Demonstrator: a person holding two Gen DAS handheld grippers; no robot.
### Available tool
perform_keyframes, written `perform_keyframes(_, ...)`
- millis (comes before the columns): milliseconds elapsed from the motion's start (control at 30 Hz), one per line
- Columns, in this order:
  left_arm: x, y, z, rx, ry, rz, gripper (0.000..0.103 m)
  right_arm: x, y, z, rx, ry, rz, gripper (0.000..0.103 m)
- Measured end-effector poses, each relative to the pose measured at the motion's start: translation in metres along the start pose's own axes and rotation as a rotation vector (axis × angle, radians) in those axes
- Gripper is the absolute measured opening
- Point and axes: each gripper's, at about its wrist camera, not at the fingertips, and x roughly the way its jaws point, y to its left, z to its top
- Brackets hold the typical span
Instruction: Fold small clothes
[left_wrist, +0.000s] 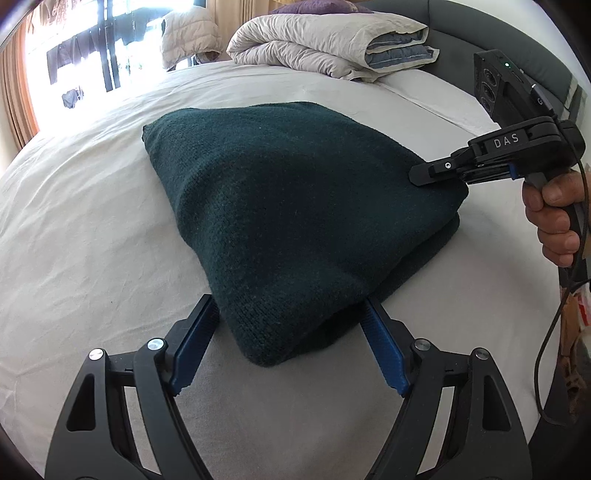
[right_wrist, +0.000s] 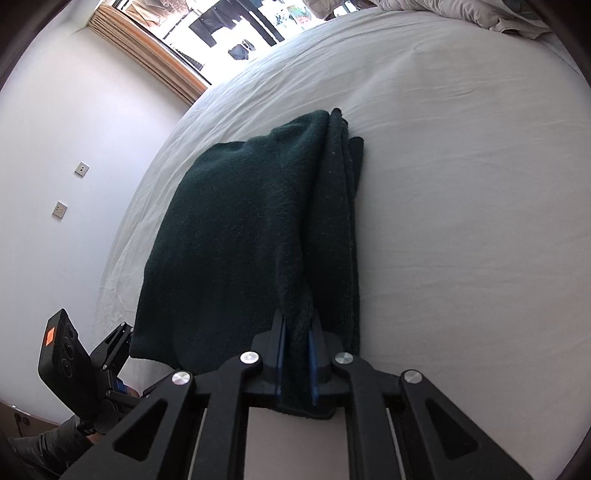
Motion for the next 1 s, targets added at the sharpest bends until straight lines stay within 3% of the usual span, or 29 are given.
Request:
perform_keyframes(200,0.001,0.001,-0.005,0.001,-0.010,-0.003,0.078,-0.002,-0.023,-0.018,0.078,-0.028,0.025,0.007)
perform_keyframes(333,-0.012,0.002,-0.008,-0.014,-0.058,-0.001,0.078,-0.002,-0.013,-0.010,0.054,-0.012,0.047,0.010)
perform_keyframes(400,-0.028,0.004,-0.006,-0.022,-0.124,-0.021,0.078,-0.003,-0.005,-0.001,0.047,0.009,0.087,0.019)
perform_keyframes(500,-0.041,0.003,0.000,-0.008,-0.185,-0.006,0.078,-0.005,0.003,0.019,0.041,-0.009,0.135,0.053)
perform_keyframes(533,-0.042,0.002,0.002,-0.004,-0.196,-0.004,0.078,-0.003,0.006,0.027,0.039,-0.019,0.138,0.057)
perform_keyframes(700,-0.043,0.003,0.025,0.007,-0.231,0.012,0.078,0.034,-0.001,0.071,0.132,-0.002,0.171,0.057)
perform_keyframes(767,-0.031,0.004,0.034,0.021,-0.210,0.038,0.078,0.048,-0.008,0.083,0.190,-0.019,0.161,0.048)
perform_keyframes(833,-0.013,0.007,0.042,0.010,-0.142,0.053,0.078,0.055,-0.016,0.088,0.234,-0.039,0.159,0.026)
perform_keyframes(900,-0.005,0.013,0.041,-0.029,-0.121,0.047,0.078,0.055,-0.016,0.086,0.220,-0.055,0.129,0.014)
perform_keyframes(1000,-0.001,0.023,0.036,-0.075,-0.101,0.009,0.078,0.047,-0.012,0.076,0.168,-0.082,0.075,0.010)
